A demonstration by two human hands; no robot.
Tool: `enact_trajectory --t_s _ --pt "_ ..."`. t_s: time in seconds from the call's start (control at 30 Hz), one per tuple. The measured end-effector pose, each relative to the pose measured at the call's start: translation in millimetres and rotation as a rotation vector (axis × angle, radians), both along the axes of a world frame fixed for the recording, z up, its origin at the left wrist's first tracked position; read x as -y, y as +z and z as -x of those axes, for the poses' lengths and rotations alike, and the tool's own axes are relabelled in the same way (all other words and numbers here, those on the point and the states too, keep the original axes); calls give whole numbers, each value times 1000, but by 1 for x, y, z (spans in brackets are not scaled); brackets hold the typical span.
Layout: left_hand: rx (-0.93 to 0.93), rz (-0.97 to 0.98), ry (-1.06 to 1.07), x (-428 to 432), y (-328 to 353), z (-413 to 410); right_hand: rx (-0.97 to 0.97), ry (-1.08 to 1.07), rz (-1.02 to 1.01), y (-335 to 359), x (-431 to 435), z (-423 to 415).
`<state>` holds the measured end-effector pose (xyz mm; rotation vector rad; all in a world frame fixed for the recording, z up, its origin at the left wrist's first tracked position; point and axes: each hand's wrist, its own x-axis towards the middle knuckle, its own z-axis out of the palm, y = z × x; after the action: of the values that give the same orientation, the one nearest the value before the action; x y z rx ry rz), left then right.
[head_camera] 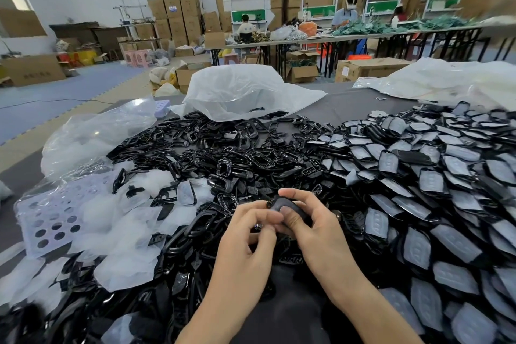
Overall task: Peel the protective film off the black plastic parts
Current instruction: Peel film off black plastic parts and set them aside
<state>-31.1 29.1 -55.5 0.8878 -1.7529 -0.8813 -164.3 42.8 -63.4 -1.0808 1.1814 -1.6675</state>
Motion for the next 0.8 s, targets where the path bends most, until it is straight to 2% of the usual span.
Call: enact_trajectory --t_s 0.13,0.43,0.63,0.8 --pt "-98 -119 -36 -3 5 1 1 -10 -1 3 -1 2" --pt "-43 -47 30 -2 2 0 -33 -49 12 3 -3 2" --pt "-145 -176 28 2 2 3 -124 -14 -4 3 -3 2" --pt "-97 -185 41 10 -1 -3 -177 67 -13 3 -6 -2"
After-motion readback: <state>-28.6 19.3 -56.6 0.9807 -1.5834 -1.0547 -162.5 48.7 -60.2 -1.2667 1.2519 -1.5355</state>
